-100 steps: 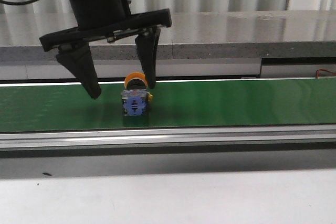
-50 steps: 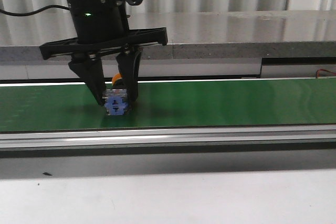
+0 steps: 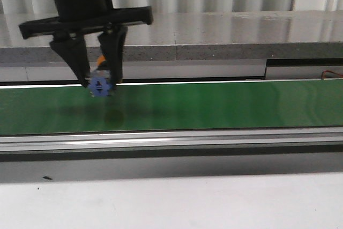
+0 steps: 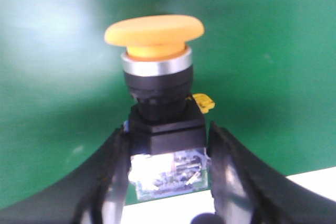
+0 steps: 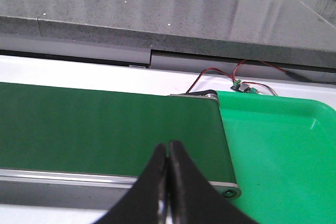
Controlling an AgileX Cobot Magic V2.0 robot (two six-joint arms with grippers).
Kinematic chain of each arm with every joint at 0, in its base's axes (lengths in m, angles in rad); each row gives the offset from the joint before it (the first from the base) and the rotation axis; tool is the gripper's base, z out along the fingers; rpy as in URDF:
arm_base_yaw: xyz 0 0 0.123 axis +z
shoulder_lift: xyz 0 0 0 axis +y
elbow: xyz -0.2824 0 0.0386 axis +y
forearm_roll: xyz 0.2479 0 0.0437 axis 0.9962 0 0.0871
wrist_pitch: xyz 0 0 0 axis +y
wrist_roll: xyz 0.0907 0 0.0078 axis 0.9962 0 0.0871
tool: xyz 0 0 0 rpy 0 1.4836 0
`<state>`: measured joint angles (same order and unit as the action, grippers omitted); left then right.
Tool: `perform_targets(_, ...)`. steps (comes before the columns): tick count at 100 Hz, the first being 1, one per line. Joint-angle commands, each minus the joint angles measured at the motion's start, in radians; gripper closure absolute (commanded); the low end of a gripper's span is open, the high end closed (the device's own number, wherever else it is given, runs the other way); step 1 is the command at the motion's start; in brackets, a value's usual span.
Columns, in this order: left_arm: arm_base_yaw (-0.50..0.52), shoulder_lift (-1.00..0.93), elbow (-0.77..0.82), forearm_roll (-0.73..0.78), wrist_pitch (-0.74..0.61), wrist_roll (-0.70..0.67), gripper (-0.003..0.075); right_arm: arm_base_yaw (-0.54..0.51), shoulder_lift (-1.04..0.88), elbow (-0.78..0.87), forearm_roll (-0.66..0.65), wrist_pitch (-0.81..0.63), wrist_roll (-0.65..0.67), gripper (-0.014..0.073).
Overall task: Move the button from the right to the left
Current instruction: 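Lift the button with the left gripper and carry it toward the blue tray, then lower the button into the blue tray and open the left gripper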
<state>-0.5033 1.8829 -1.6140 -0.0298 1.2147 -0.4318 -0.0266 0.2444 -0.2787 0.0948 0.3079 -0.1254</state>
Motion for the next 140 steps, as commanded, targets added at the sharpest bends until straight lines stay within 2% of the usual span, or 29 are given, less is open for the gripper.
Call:
perform_targets(1,0.055,-0.084,-0.029,0.004,0.026,0.028,0.0575,0.003,0.007,-0.025,-0.004,-0.081,-0.010,0.0660)
perform_targets(24,0.246,-0.155,-0.029,0.004,0.051,0.202,0.0575,0.003,0.007,-0.025,-0.004,-0.081,-0.010,0.0660)
perform_targets(48,0.472,-0.199,-0.027,0.030,0.051,0.475,0.0575,0.003,0.007,-0.025,-0.004,-0.081,-0.010,0.0660)
perform_targets(66,0.613,-0.195,-0.011,0.069,0.051,0.504,0.0575,0.003,0.007,-0.025,-0.004,-0.090,-0.010,0.0660)
perform_targets(90,0.749,-0.177,0.064,0.110,0.038,0.717,0.0575,0.003,0.007,-0.025,-0.004,-0.089,-0.010,0.0660)
perform_targets(113,0.856,-0.134,0.105,0.107,-0.010,0.729,0.0575,0.003,0.007,-0.025,-0.004,-0.089,-0.010,0.0660)
perform_targets(140,0.901,-0.027,0.109,0.110,-0.061,0.731,0.0575,0.003,0.007,-0.025,-0.004,-0.089,-0.010,0.0660)
